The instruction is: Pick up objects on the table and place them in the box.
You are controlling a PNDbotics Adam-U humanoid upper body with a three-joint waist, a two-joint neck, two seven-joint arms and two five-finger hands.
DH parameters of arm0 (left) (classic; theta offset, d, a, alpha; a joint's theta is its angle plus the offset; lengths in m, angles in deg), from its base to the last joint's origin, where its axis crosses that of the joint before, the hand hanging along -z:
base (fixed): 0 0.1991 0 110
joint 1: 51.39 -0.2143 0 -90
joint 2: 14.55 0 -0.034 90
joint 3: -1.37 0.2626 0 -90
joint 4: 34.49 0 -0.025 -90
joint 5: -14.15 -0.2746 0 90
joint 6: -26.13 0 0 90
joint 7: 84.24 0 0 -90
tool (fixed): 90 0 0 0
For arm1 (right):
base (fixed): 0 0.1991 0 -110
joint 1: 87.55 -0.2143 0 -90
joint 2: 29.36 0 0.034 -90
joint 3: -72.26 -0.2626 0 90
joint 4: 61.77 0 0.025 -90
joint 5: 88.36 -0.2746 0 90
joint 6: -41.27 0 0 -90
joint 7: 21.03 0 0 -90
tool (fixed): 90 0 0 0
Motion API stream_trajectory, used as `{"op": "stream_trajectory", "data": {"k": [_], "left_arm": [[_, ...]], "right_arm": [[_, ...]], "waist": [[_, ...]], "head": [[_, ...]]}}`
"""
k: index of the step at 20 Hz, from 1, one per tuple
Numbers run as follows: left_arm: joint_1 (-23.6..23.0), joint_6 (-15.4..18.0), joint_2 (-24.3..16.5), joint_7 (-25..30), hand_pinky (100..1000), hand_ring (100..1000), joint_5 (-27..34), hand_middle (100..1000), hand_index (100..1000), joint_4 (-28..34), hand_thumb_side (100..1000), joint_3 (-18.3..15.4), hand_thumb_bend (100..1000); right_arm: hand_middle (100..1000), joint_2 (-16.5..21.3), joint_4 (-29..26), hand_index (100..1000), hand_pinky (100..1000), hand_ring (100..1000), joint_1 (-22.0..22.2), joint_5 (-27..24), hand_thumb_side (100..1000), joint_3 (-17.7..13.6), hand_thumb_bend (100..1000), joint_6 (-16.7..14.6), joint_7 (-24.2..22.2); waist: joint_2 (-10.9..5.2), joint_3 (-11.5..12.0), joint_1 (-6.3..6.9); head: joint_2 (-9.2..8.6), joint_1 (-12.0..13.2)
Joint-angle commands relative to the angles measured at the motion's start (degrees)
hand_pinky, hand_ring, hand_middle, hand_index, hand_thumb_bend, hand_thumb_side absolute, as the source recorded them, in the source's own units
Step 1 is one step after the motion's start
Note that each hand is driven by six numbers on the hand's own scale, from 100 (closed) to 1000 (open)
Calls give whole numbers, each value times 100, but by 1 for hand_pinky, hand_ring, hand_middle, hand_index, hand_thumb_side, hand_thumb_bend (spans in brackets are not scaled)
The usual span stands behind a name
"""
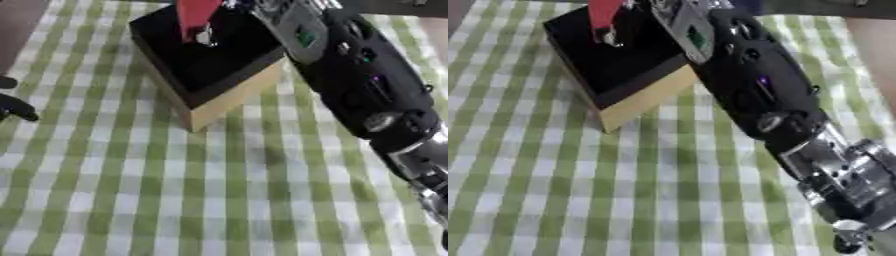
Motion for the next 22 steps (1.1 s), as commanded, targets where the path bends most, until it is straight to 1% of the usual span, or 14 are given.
{"op": "stream_trajectory", "data": {"k": [1, 6, 7, 9, 10, 11, 12, 13, 14, 15, 16, 17, 18, 22], "left_arm": [[54, -2, -92, 30, 466, 497, 32, 609, 681, 106, 759, 4, 100], [75, -16, -71, 50, 466, 497, 49, 610, 681, 106, 760, 18, 100], [76, -17, -68, 54, 466, 497, 54, 610, 681, 106, 760, 19, 100], [76, -23, -66, 64, 467, 498, 63, 611, 681, 106, 761, 24, 100], [76, -29, -65, 71, 467, 498, 68, 611, 681, 106, 762, 28, 100], [75, -36, -62, 79, 467, 498, 72, 611, 681, 106, 762, 32, 100], [73, -45, -60, 89, 467, 498, 75, 611, 681, 106, 764, 37, 100], [70, -59, -57, 100, 467, 498, 75, 611, 681, 106, 764, 40, 100], [69, -69, -56, 108, 468, 498, 74, 611, 681, 106, 764, 40, 100], [70, -76, -55, 110, 468, 498, 74, 611, 681, 106, 764, 38, 100], [71, -82, -53, 110, 468, 498, 77, 612, 681, 106, 764, 38, 100], [72, -88, -52, 112, 468, 498, 82, 612, 681, 106, 764, 40, 100], [70, -94, -50, 117, 468, 498, 93, 611, 681, 106, 765, 46, 100], [59, -119, -42, 140, 468, 498, 150, 612, 681, 106, 767, 47, 100]], "right_arm": [[425, 14, 148, 624, 739, 763, -125, 163, 100, -94, 100, -135, 71], [458, -91, 300, 647, 754, 783, -65, 146, 100, -51, 100, -298, -53], [498, -117, 336, 678, 763, 798, -65, 189, 100, -49, 100, -315, -65], [633, -172, 423, 801, 799, 855, -79, 367, 100, -58, 100, -339, -57], [686, -201, 470, 834, 817, 878, -89, 472, 100, -71, 100, -366, -54], [708, -231, 516, 848, 824, 887, -99, 571, 100, -95, 100, -411, -62], [795, -255, 551, 893, 861, 931, -109, 657, 152, -120, 100, -459, -79], [795, -270, 575, 893, 861, 931, -120, 747, 152, -139, 100, -509, -108], [840, -276, 595, 905, 896, 963, -135, 856, 199, -147, 244, -554, -146], [847, -284, 611, 907, 901, 968, -150, 985, 207, -154, 265, -602, -186], [880, -286, 619, 942, 918, 974, -166, 1127, 222, -163, 340, -636, -215], [882, -290, 624, 945, 918, 974, -180, 1291, 223, -177, 346, -653, -229], [898, -292, 629, 963, 928, 978, -193, 1460, 250, -197, 390, -661, -237], [899, -311, 636, 964, 929, 977, -223, 1872, 263, -304, 400, -686, -232]], "waist": [[-95, 17, 24], [-95, 46, 10], [-100, 59, 8], [-108, 82, 3], [-112, 90, -1], [-114, 96, -4], [-116, 100, -7], [-118, 103, -10], [-120, 104, -15], [-121, 103, -19], [-124, 102, -23], [-126, 103, -25], [-129, 105, -27], [-151, 98, -33]], "head": [[-53, -18], [-63, -31], [-65, -35], [-73, -48], [-76, -56], [-80, -60], [-81, -58], [-80, -54], [-77, -48], [-74, -45], [-70, -43], [-67, -40], [-62, -36], [-47, -22]]}}
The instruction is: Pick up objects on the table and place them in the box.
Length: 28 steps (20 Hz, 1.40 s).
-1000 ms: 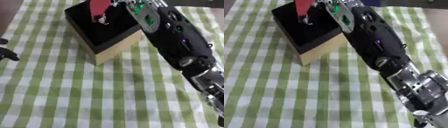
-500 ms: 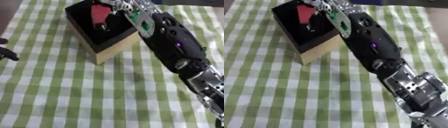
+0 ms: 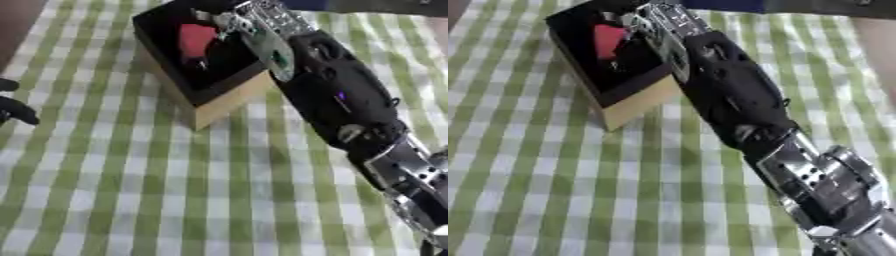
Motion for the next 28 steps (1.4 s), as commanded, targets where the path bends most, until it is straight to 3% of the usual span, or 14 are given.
{"op": "stream_trajectory", "data": {"k": [1, 7, 12, 15, 19, 24, 28], "left_arm": [[36, -21, -45, 35, 468, 498, 61, 612, 681, 106, 767, 8, 100], [29, -70, -35, 75, 468, 498, 72, 612, 681, 106, 768, 6, 100], [15, -97, -21, 86, 467, 497, 73, 611, 680, 106, 768, -3, 100], [9, -103, -21, 58, 469, 498, 68, 611, 680, 106, 767, -30, 100], [8, -98, -30, -9, 471, 499, 48, 612, 680, 106, 764, -81, 100], [28, -30, -50, -171, 474, 501, 54, 612, 680, 106, 756, -145, 100], [40, 53, -53, -292, 474, 501, 60, 611, 679, 106, 752, -183, 100]], "right_arm": [[898, 7, -29, 964, 929, 977, -174, 256, 264, -119, 400, -52, -14], [880, 16, -91, 961, 927, 974, -186, 187, 269, -149, 387, -101, -95], [832, 119, -437, 946, 916, 961, -169, -197, 276, -170, 289, -11, -115], [807, 354, -920, 931, 906, 955, -133, -594, 282, -116, 232, 74, -194], [772, 884, -2023, 894, 884, 939, 28, -1284, 251, 18, 100, 264, -370], [718, 1702, -3954, 846, 865, 919, 588, -2173, 209, -16, 100, 826, -380], [672, 2255, -5573, 810, 858, 906, 1251, -2813, 198, -287, 100, 1303, -139]], "waist": [[-169, -3, 31], [-208, -30, 36], [-245, -79, 60], [-280, -143, 85], [-329, -263, 130], [-372, -434, 231], [-372, -585, 329]], "head": [[-19, 16], [-3, 32], [29, 68], [50, 114], [80, 221], [91, 374], [67, 425]]}}
